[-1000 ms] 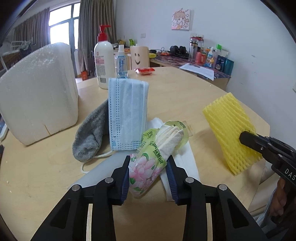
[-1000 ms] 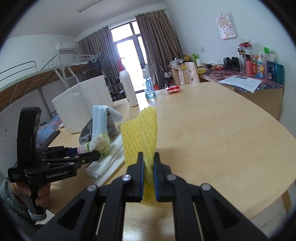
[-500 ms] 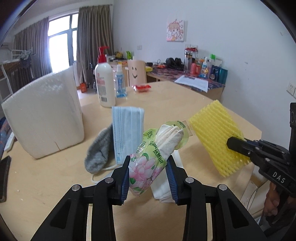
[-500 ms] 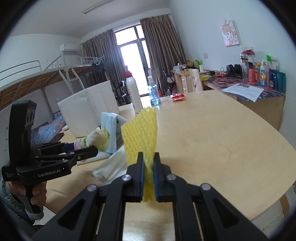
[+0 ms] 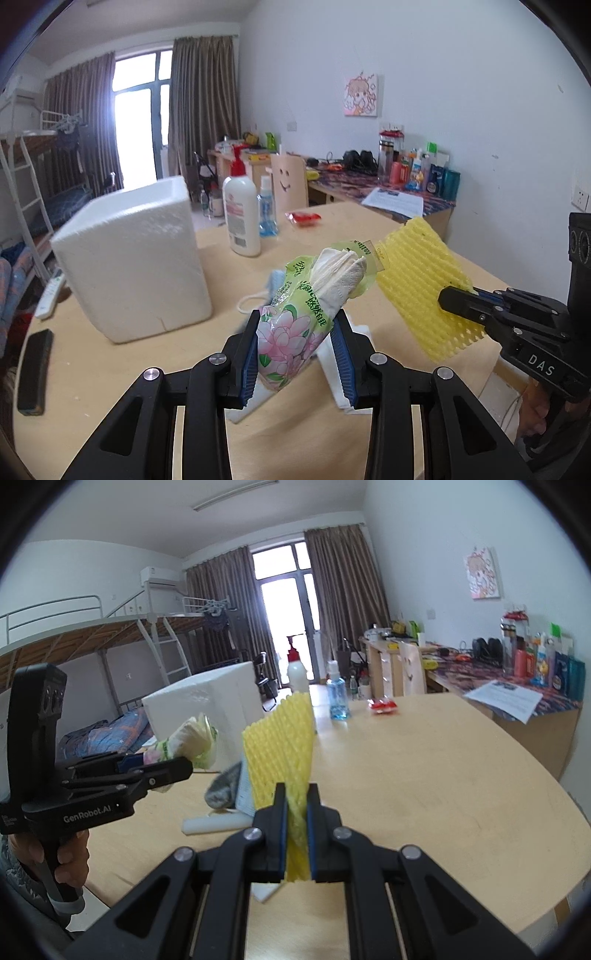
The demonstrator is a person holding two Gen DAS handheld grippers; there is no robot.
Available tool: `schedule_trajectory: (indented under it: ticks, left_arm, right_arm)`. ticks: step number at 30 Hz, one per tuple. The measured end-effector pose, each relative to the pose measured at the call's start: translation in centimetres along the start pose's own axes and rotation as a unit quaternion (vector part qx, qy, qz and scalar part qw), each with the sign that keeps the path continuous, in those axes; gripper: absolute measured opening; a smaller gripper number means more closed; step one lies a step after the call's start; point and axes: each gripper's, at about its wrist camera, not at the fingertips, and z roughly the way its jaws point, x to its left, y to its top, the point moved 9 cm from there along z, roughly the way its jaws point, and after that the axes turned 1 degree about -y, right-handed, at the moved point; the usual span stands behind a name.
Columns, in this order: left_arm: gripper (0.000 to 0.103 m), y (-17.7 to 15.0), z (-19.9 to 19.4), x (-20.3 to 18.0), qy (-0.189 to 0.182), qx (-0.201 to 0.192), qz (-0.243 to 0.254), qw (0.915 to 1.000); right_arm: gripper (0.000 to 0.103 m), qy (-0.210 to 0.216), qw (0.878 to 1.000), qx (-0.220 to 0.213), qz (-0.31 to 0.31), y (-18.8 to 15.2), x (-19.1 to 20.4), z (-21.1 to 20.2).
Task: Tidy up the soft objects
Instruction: 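Carry the package with the left tool while the right tool carries the net to the foam box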
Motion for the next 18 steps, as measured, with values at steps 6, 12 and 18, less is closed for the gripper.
schedule_trajectory:
  ticks: [6, 12, 18]
  left_arm:
    - [0.038, 1.0, -1.6, 1.9, 0.023, -0.021, -0.003, 0.9995]
    - [0.038, 2.1, -2.9, 4.0, 0.051, -0.039, -0.013, 0.9978]
    - [0.038, 2.5, -4.1, 6.2, 0.082, -0.048, -0.028, 0.9951]
  right_arm:
    - [0.011, 0.016, 1.0, -0.009, -0.018, 1.3, 2.0, 0.6]
    - [0.011, 0.036, 0.999, -0.016, -0.033, 2.7, 3.8, 1.6]
    - [0.012, 0.06, 0.997, -0.015, -0.049, 3.8, 5.8, 3.1]
